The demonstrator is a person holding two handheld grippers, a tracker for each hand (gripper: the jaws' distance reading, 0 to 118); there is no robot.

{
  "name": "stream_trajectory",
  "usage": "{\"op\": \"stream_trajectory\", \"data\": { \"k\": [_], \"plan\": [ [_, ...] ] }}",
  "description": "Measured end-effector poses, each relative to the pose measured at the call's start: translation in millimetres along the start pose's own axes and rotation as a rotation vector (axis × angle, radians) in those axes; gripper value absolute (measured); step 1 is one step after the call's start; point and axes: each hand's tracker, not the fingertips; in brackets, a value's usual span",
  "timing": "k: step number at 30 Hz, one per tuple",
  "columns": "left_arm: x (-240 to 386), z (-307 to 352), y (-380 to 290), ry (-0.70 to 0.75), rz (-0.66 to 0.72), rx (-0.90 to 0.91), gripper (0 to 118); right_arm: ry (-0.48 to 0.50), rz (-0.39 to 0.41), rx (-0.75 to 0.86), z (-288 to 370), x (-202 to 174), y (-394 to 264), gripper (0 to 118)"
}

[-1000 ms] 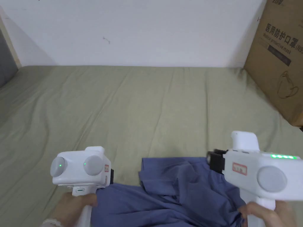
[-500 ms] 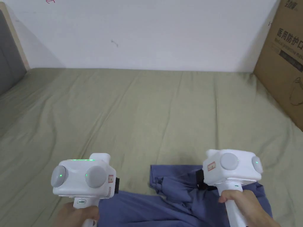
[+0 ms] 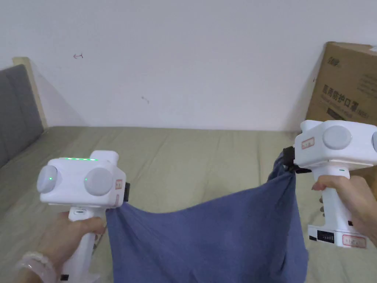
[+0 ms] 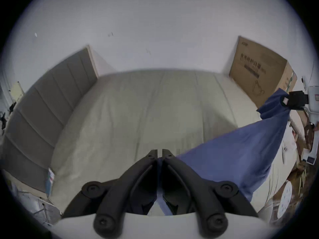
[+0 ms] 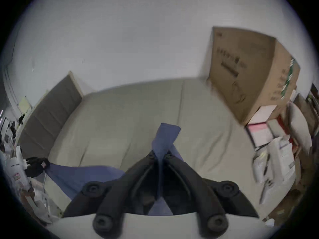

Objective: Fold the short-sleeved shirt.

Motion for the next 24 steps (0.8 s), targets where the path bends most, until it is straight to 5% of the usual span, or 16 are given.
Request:
{"op": "stream_trajectory", "data": {
  "k": [9, 13, 18, 24],
  "plan": [
    [-19.9, 81.1, 167.3, 0.178, -0.059, 0.301, 3, -0.085, -0.178, 0.260, 86.3, 36.5, 156.0, 3],
    [-18.4, 93.5, 249.6, 0.253, -0.146, 0.399, 3, -0.079, -0.139, 0.281, 92.8, 29.8, 220.2, 3],
    [-18.4, 94.4, 327.8, 0.244, -0.051, 0.504, 3, -0.076, -0.227, 0.401, 93.5, 22.2, 287.8, 3],
    [-21.7, 69.0, 368.4, 0.253, 0.009, 0.597, 3, -0.082, -0.221, 0.502, 101.7, 1.6, 310.7, 3]
  ]
}}
